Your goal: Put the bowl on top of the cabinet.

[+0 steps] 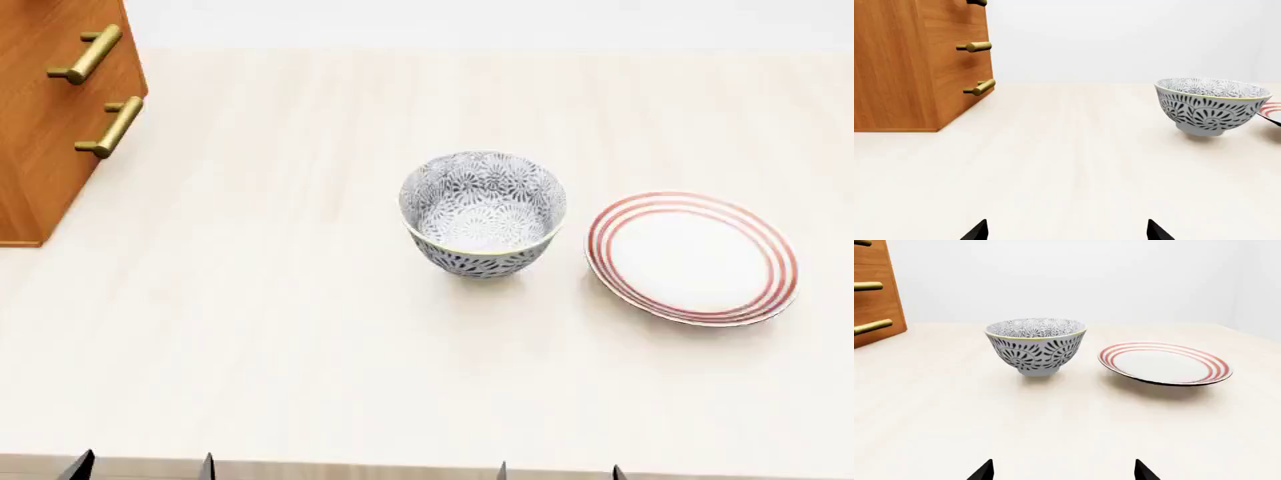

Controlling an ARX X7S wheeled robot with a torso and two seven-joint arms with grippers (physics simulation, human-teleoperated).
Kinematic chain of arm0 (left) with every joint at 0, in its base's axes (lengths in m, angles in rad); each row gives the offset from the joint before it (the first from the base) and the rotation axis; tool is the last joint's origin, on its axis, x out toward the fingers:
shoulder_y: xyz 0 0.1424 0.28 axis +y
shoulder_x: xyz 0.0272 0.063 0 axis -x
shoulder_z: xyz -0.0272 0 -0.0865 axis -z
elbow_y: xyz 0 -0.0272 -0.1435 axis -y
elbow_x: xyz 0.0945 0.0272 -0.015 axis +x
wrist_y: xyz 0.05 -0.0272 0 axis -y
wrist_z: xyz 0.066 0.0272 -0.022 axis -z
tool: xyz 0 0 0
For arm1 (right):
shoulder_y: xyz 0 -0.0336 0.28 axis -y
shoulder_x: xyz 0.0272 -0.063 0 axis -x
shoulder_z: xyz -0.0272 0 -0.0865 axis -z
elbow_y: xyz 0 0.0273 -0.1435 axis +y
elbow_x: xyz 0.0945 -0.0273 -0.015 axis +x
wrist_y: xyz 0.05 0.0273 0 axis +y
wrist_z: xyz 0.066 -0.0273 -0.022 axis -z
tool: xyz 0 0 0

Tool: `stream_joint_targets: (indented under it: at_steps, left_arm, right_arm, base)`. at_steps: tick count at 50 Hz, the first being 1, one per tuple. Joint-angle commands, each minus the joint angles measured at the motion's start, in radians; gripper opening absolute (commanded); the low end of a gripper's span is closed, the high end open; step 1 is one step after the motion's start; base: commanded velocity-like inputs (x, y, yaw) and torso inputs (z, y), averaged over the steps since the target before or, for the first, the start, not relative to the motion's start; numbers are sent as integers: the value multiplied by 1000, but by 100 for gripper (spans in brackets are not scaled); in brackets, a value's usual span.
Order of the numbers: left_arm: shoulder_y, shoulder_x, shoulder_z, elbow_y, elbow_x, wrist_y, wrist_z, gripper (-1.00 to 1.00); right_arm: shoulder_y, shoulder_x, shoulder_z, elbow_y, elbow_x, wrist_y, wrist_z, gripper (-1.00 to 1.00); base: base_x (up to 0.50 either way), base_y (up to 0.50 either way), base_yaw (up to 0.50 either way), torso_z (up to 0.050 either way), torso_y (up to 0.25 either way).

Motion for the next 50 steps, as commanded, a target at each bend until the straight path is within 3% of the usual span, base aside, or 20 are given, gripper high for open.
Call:
stream_joint_targets:
  at_steps: [1, 29, 50]
  left_arm:
    - [0, -16, 17, 1, -17, -1, -18, 100]
    - [-6, -73, 83, -6, -75, 6, -85, 100]
    - [-3, -96, 109, 0, -98, 12, -115, 100]
  right_arm:
    - [-4, 16, -20, -5, 23, -4, 12, 100]
    - [-10, 66, -72, -2, 83, -65, 88, 100]
    - [-8, 90, -102, -3, 103, -69, 121, 100]
  base:
    - [0, 0, 0, 0, 0]
    - [0, 0, 0, 0, 0]
    - [0, 500, 0, 0, 0]
